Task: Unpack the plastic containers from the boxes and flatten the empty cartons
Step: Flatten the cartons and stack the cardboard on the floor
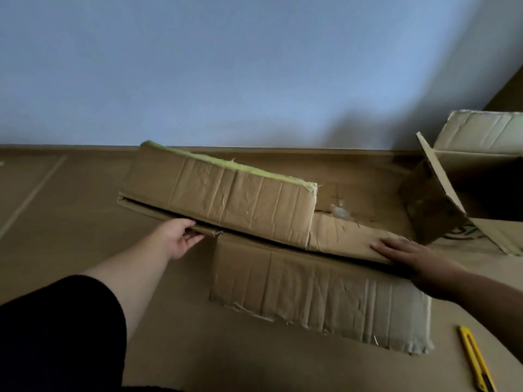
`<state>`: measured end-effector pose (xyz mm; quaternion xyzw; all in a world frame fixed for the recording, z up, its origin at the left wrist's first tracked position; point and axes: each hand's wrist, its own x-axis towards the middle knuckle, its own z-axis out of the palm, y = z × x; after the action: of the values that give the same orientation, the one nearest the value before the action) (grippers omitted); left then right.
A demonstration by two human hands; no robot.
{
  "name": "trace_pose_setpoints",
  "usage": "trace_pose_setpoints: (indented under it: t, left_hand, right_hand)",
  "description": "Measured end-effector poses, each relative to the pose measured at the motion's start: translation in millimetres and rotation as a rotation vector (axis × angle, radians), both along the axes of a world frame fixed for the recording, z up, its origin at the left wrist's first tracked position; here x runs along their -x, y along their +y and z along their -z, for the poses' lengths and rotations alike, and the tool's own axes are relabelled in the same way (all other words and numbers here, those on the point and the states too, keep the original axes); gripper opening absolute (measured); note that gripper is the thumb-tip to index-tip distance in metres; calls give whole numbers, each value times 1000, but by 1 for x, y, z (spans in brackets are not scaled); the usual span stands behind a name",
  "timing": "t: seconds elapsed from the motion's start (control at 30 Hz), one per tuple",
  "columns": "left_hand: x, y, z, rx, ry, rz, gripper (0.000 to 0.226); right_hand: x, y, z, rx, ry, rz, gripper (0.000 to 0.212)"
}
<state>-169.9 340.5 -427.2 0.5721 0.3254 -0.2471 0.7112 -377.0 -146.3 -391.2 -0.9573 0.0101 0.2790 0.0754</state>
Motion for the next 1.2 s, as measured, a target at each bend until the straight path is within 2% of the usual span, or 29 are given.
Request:
trace_pose_setpoints:
  t: [0.07,0.2,0.43,0.5,0.7,0.8,0.9,1.0,1.1,1.2]
  left_hand:
    - [8,6,6,-18,20,23,13]
    - [17,16,11,-109,47,124,11]
    - [22,24,5,-405,233,445,59]
    - [17,25,3,-453,213,473,64]
    - [16,22,2,-567,60,543,59]
    - [17,22,3,-674,15,628,48]
    - [13,25,3,-993,-101,864,31]
    - [11,25,3,-1279,-225,1081,28]
    - [13,21,12,-1286,-219,1246,25]
    - [19,14,29,-1272,-161,1471,39]
  right_hand:
    - [2,-1,9,-7,22,-48,80]
    - [1,-6,21,-23,64,-59,83]
    - [-6,10,38,103,105,-74,91]
    - [-6,17,45,156,97,-63,91]
    - [-18,41,55,126,154,-67,90]
    - [-23,49,61,95,184,-105,87]
    - [-26,58,63,96,228,-146,80]
    - [-26,73,62,109,288,-174,78]
    - [-14,94,65,95,377,-198,78]
    - [3,112,74,92,461,-246,77]
